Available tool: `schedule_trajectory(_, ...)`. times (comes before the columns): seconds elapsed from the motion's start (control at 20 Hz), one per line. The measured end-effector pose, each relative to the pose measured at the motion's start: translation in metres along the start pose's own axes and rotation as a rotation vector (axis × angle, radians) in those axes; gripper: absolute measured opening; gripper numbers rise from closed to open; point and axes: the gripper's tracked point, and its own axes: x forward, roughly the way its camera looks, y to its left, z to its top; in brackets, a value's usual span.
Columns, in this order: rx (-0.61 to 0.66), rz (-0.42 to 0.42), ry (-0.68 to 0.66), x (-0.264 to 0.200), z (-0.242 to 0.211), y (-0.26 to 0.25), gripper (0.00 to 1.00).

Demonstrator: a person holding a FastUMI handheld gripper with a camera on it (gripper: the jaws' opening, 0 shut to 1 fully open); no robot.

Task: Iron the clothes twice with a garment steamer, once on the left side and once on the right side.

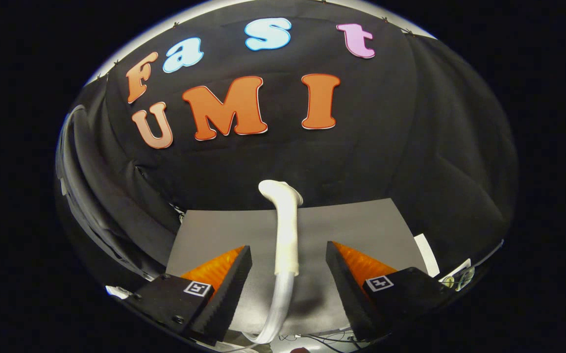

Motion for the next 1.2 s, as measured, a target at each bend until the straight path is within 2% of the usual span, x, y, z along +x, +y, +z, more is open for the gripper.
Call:
schedule_trajectory(0.3, 0.055, 0.078, 0.202, 0.067, -0.003, -0.005, 0.97)
schedule_trajectory(0.65, 0.118, 0.104, 0.309, 0.114, -0.013, -0.017, 0.96)
schedule_trajectory(0.8, 0.122, 0.131, 0.348, 0.126, -0.020, -0.010, 0.88)
schedule_trajectory(0.95, 0.125, 0.152, 0.383, 0.134, -0.028, 0.002, 0.64)
schedule_trajectory(1.1, 0.144, 0.126, 0.370, 0.132, -0.030, 0.003, 0.47)
schedule_trajectory(1.2, 0.176, 0.104, 0.319, 0.132, -0.025, 0.004, 0.44)
